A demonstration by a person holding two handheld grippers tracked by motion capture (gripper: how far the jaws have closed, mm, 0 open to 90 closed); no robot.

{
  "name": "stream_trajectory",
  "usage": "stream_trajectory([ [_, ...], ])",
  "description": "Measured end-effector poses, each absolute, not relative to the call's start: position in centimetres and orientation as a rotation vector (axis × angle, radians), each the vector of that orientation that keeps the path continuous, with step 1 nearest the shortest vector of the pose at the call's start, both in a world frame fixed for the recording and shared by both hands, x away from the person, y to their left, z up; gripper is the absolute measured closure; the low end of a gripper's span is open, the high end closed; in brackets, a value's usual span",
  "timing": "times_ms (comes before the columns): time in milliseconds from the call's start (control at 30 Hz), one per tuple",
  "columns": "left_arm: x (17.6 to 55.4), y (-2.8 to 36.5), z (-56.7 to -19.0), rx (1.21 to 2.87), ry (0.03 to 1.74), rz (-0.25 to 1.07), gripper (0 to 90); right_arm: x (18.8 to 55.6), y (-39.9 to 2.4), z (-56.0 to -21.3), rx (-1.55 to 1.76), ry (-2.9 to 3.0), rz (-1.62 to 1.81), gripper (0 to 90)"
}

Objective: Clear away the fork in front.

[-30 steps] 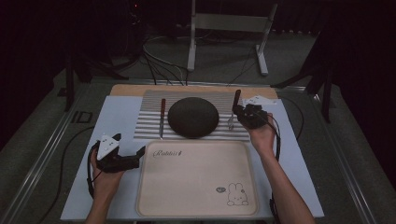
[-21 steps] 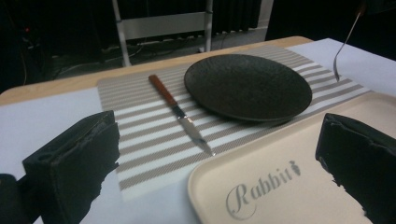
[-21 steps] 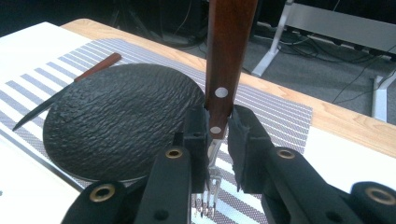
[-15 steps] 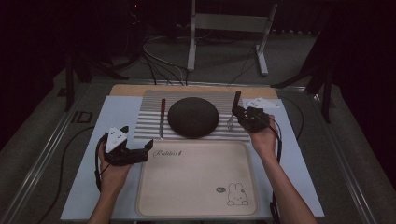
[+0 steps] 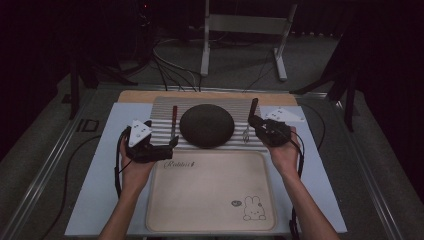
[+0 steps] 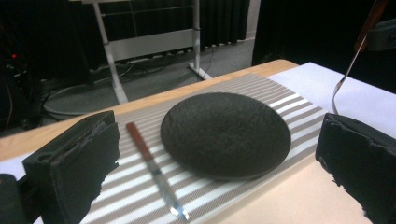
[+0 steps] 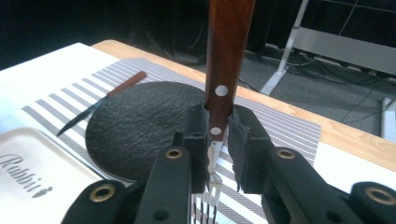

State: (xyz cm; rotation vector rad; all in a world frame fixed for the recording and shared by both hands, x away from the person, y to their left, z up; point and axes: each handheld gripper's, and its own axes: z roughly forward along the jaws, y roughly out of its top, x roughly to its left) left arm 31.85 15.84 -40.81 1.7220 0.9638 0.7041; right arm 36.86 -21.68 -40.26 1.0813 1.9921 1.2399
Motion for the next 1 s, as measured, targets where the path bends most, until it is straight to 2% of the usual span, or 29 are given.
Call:
stream_trajectory([
  [1000, 34.2, 7.9, -37.6, 1.732, 0.789, 0.66, 2.1, 34.3, -18.0, -39.8, 0.965, 2.052, 1.328, 78.0],
])
